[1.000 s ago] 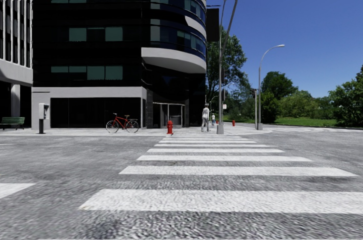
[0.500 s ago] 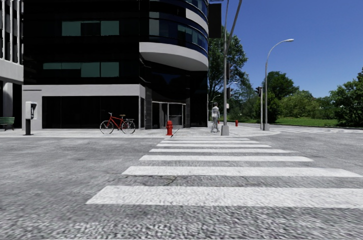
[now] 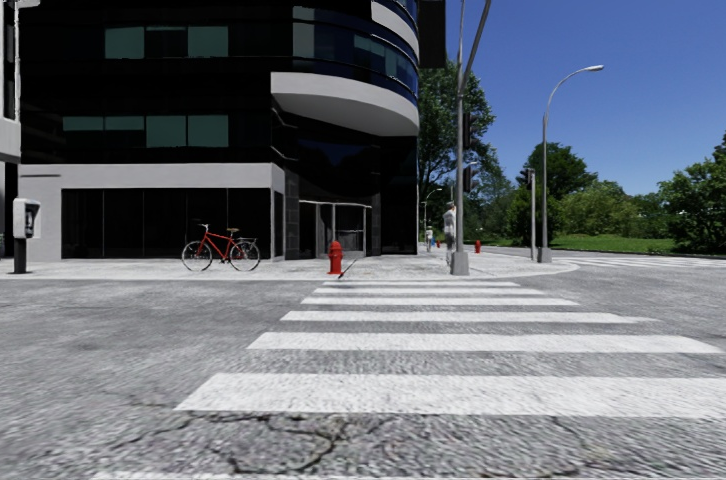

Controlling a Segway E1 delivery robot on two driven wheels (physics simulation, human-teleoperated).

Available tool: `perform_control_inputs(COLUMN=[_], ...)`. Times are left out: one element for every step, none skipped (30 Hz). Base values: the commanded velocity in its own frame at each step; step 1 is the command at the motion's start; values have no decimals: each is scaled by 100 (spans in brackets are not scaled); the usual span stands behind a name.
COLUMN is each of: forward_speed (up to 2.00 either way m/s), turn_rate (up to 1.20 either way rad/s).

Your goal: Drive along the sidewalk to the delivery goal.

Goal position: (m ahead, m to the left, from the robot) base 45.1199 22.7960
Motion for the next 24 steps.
perform_control_inputs(forward_speed=[200,200,200,200,200,200,200,200,200,200,200,200,200,200,200,200,200,200,200,200,200,200,200,200], turn_rate=[-13,-13,-13,-13,-13,-13,-13,-13,-13,-13,-13,-13,-13,-13,-13,-13,-13,-13,-13,-13,-13,-13,-13,-13])
